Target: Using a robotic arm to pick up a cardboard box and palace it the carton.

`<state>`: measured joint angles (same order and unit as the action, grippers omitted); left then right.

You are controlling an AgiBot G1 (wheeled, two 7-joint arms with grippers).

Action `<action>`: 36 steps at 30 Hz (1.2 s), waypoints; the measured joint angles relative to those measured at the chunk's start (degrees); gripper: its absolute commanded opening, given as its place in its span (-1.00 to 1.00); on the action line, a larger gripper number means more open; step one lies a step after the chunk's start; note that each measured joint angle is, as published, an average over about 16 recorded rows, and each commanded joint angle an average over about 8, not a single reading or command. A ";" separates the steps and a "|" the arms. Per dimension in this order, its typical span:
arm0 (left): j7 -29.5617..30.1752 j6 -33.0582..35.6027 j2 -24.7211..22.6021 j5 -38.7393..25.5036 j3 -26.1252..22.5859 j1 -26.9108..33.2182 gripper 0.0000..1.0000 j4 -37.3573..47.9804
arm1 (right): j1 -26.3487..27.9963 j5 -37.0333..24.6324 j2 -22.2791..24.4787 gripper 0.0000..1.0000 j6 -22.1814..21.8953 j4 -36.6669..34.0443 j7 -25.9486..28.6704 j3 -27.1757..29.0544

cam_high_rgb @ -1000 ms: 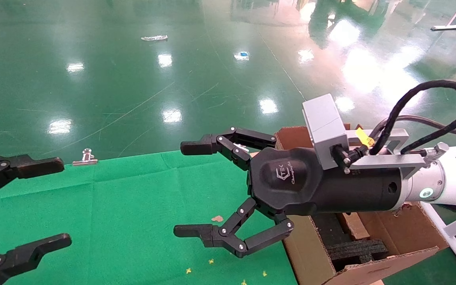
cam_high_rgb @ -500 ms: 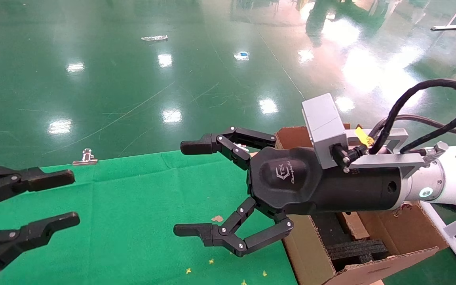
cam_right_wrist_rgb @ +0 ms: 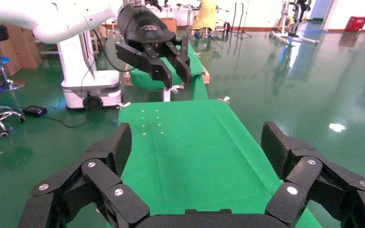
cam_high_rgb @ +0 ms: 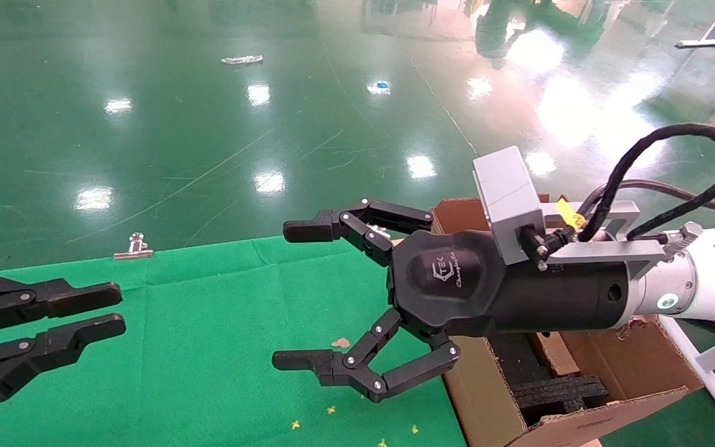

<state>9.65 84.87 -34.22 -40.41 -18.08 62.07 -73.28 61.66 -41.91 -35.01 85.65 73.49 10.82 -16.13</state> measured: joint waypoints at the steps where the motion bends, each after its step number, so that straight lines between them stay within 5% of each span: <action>1: 0.00 0.00 0.00 0.00 0.00 0.00 1.00 0.00 | 0.00 0.00 0.00 1.00 0.00 0.00 0.00 0.00; 36: 0.00 0.00 0.00 0.00 0.00 0.00 1.00 0.00 | 0.05 -0.01 0.00 1.00 0.00 -0.02 0.00 -0.04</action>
<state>9.65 84.87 -34.22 -40.41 -18.08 62.07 -73.28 61.71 -41.92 -35.01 85.64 73.47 10.82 -16.18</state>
